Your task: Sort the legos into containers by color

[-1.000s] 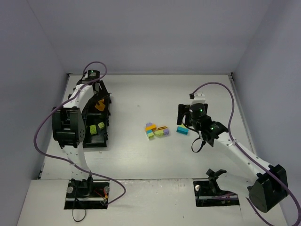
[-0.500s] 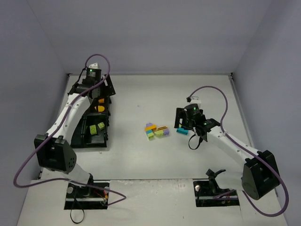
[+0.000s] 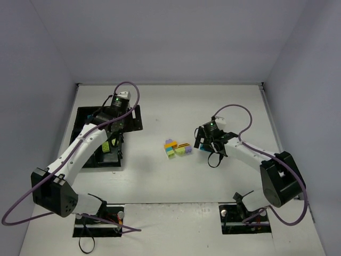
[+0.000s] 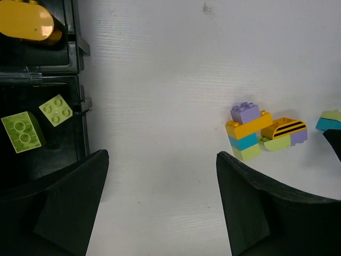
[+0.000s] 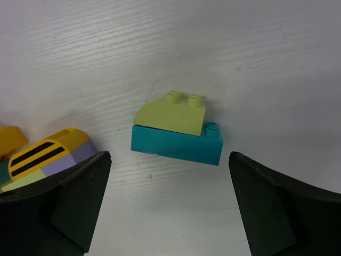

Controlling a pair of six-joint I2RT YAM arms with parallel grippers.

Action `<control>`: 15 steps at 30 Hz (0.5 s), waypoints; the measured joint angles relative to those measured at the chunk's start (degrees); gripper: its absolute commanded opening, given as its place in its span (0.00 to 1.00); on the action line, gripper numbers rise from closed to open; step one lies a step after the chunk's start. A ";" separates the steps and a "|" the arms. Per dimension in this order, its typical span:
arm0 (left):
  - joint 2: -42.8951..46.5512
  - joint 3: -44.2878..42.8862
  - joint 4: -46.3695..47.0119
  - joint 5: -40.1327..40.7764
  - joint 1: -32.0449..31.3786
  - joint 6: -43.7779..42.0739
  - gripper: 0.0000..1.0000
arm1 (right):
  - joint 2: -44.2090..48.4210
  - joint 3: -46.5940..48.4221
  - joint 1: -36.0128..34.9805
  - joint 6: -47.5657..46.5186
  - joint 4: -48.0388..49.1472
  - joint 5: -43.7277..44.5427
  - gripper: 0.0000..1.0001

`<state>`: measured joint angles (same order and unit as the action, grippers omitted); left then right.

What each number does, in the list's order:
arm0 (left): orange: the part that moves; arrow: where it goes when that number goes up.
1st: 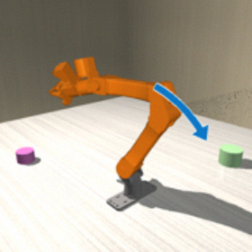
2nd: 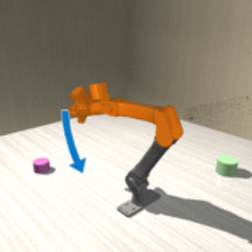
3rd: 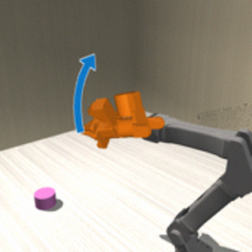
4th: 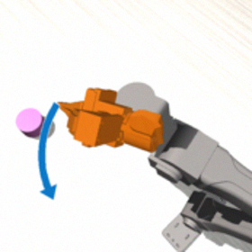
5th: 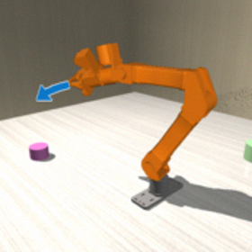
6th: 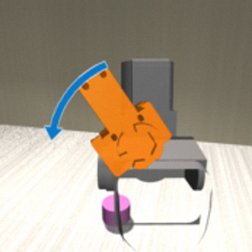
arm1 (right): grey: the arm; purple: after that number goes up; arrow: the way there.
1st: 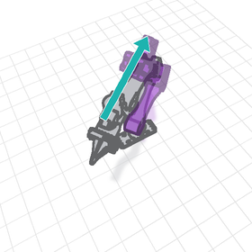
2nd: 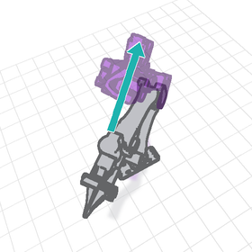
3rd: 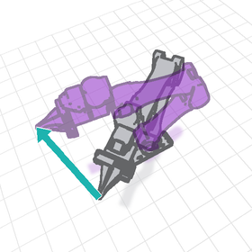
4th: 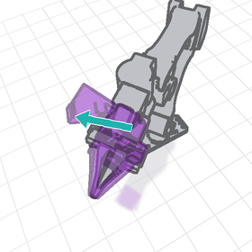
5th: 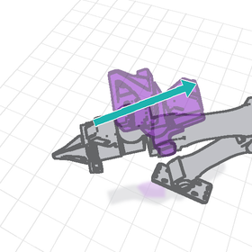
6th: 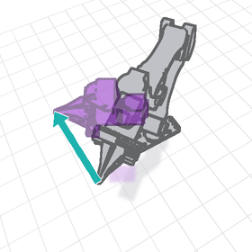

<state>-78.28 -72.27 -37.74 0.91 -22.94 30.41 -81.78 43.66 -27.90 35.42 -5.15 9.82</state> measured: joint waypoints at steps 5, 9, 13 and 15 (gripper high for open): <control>1.60 0.42 -0.07 -0.04 -0.11 0.07 0.75 | -5.27 0.94 0.00 5.18 -1.20 1.40 0.85; 2.29 0.63 -0.07 -0.13 -0.26 0.09 0.75 | -7.65 2.03 0.00 8.02 -1.60 2.99 0.82; 2.23 0.63 -0.09 -0.50 -0.26 0.04 0.75 | -9.22 3.69 0.00 9.09 -1.73 4.31 0.74; 2.16 0.63 -0.09 -0.70 -0.26 0.02 0.75 | -10.12 4.39 -0.13 9.38 -1.66 4.76 0.65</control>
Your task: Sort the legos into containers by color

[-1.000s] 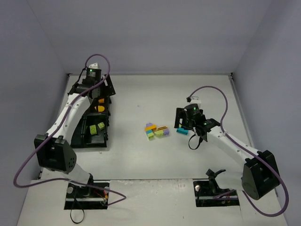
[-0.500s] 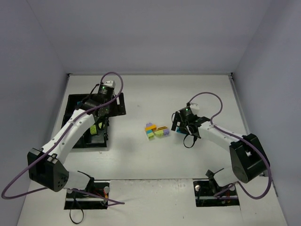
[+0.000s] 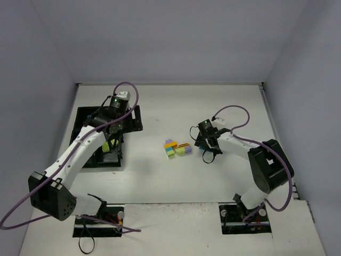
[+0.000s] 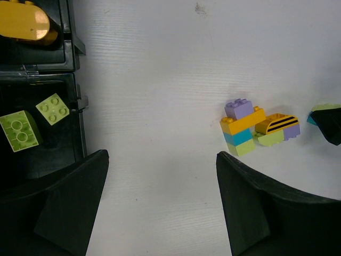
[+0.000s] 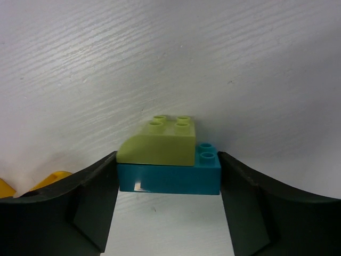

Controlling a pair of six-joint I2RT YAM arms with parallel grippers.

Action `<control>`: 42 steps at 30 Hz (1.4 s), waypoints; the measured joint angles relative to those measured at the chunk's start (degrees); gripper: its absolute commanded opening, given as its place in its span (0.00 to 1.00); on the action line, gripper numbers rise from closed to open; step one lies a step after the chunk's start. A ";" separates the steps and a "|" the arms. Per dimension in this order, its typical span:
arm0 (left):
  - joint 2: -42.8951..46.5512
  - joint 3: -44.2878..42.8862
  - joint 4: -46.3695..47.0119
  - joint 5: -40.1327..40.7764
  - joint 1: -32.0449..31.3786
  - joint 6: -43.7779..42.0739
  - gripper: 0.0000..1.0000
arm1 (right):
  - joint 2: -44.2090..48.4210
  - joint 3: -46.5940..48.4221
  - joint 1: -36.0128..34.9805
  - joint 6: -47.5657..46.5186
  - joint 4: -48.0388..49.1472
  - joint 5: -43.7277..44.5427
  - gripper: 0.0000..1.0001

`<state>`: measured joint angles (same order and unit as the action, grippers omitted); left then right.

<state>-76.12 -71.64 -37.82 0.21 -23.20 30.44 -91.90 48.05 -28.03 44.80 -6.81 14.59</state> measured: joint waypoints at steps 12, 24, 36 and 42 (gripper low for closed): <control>-1.84 -1.57 0.15 -5.35 -0.76 -0.24 0.75 | 1.25 0.13 -3.56 -9.31 0.70 1.97 0.00; -2.12 -3.58 10.25 -25.51 -5.86 3.69 0.76 | 29.92 -2.56 -9.94 -36.87 12.57 -15.39 0.00; -5.55 -5.92 16.74 -32.70 -12.48 10.58 0.75 | 34.32 -2.54 -10.32 -45.51 12.11 -29.27 0.00; -7.72 -5.95 16.90 -32.26 -15.30 12.87 0.74 | 36.15 -2.51 -10.32 -46.40 11.74 -30.91 0.00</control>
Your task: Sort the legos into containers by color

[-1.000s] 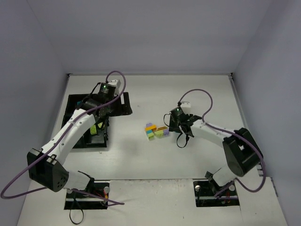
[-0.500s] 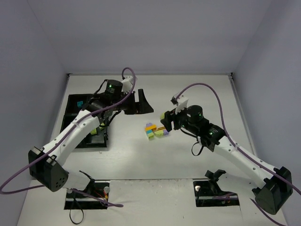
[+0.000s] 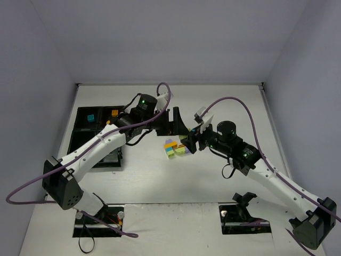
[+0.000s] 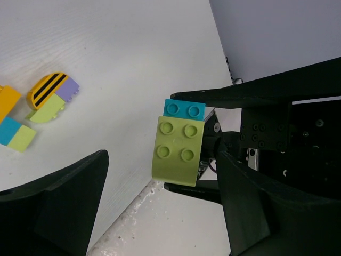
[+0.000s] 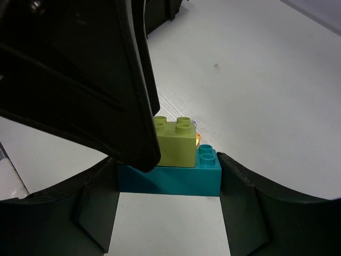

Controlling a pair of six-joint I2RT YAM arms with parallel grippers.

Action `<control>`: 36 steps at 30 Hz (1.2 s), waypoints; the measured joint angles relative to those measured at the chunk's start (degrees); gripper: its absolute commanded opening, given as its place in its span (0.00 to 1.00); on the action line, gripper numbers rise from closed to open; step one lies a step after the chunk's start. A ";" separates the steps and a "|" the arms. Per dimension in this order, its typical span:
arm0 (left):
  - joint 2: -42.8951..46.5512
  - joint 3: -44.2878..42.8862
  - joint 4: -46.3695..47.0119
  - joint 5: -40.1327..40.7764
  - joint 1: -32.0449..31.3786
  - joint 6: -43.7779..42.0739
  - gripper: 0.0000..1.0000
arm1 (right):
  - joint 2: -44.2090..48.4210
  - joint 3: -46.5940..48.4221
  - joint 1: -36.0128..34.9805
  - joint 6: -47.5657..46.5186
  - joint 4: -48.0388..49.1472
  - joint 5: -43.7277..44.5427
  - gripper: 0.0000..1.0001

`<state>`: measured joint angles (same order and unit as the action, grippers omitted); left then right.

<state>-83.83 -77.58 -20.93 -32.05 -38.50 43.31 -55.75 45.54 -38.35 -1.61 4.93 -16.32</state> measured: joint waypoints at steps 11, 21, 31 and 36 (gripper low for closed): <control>-1.20 -0.20 1.79 -0.07 -1.55 2.80 0.12 | 0.52 0.00 0.04 -0.20 -0.94 -0.81 0.00; -1.01 -0.81 -0.37 -2.51 -0.26 2.27 0.01 | 0.81 -0.11 -0.22 -0.46 -0.90 -1.05 0.00; 4.79 -1.16 -7.21 -4.52 14.56 -0.55 0.01 | 2.16 -3.06 -0.68 -1.16 -3.45 -0.52 0.01; 7.96 -1.49 -12.57 -0.83 18.64 -4.15 0.02 | 1.60 -3.06 -0.68 -1.53 -3.93 -0.44 0.01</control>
<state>-75.88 -79.07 -33.50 -32.88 -19.86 39.16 -54.15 42.48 -39.03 -3.14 0.99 -16.75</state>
